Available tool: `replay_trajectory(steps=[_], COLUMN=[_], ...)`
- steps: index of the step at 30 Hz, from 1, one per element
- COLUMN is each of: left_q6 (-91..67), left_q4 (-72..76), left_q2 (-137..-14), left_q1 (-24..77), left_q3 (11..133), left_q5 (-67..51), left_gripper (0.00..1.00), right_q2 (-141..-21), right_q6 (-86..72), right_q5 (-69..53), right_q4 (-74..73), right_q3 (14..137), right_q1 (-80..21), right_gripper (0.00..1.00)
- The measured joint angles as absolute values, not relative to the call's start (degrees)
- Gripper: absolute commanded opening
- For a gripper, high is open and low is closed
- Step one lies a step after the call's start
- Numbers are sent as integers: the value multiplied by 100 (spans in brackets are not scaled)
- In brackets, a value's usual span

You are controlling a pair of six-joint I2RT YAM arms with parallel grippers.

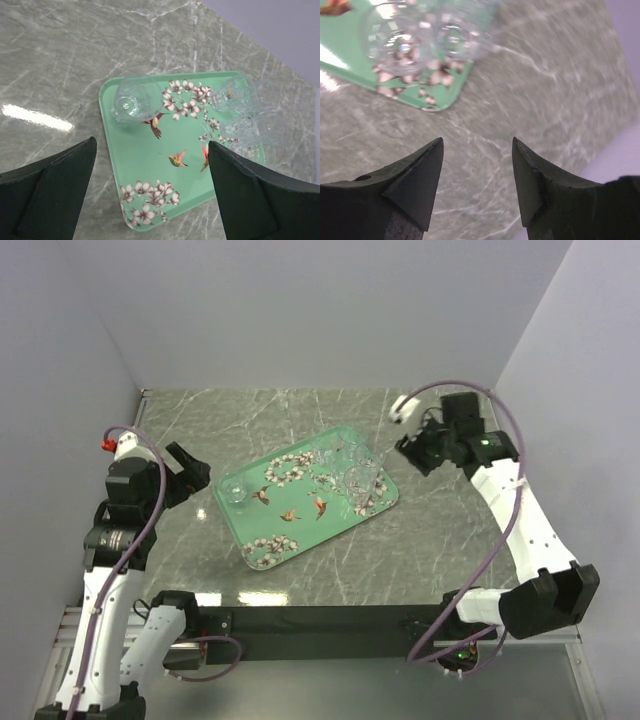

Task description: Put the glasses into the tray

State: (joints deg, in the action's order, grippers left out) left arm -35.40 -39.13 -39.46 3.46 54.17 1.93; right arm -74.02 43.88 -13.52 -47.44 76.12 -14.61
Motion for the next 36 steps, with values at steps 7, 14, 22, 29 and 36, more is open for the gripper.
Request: replay_trajectory(steps=[7,14,22,29,36], left_q6=[-3201,-2939,-2919,-2919,-2921], left_q4=[-3883,-3754,-3409,-3199,-3065], left_q2=[-4547,-5098,-5459,-5492,-5354], left_q1=[346,344,145,-10,-121], left_q3=[5610,5616,5616,5616,5465], left_q5=[499,864,1144,1155,1155], left_gripper=[99,99,99,99,99], right_q2=[-6785,-6182,-5791,-5846,-5957], right_q6=[3170,1962,637,-281,-644], right_q5=[-1623,-1573,-517,714,1334], right_q4=[-4091,-3376,-2427,-2141,-2156], right_q3=[7212,6475,5988,5968,5992], right_q1=[-97,642,838,847,854], right_gripper=[77,88,96,96,95])
